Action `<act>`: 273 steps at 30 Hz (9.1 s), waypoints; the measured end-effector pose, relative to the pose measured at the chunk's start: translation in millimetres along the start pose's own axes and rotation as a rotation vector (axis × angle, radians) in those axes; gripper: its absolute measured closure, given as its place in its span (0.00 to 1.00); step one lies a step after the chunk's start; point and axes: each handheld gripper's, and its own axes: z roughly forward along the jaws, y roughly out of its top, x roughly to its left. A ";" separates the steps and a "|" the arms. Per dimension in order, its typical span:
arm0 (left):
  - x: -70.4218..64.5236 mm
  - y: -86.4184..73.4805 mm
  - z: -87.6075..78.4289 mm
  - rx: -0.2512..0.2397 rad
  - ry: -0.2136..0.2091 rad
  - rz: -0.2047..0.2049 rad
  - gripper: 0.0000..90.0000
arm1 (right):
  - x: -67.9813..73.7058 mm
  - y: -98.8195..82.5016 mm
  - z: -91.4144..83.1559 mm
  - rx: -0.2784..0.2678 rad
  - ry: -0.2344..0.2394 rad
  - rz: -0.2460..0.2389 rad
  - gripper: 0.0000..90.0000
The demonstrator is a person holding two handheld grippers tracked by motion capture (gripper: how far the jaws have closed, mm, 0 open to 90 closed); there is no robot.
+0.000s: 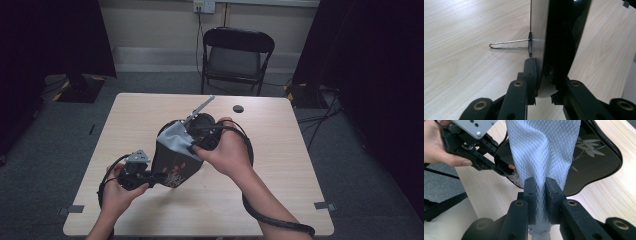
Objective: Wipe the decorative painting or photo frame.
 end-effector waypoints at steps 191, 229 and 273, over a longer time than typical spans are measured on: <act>-4.3 -15.6 -30.1 0.020 0.021 0.002 0.84 | 19.9 -96.6 132.2 0.206 0.077 0.056 0.90; 0.3 -16.8 -29.5 0.053 0.028 0.015 0.89 | 41.6 -54.1 118.3 0.138 0.084 0.009 0.90; 3.7 -18.0 -28.9 0.056 0.030 0.003 0.89 | 40.7 -14.5 65.9 0.057 0.026 -0.027 0.90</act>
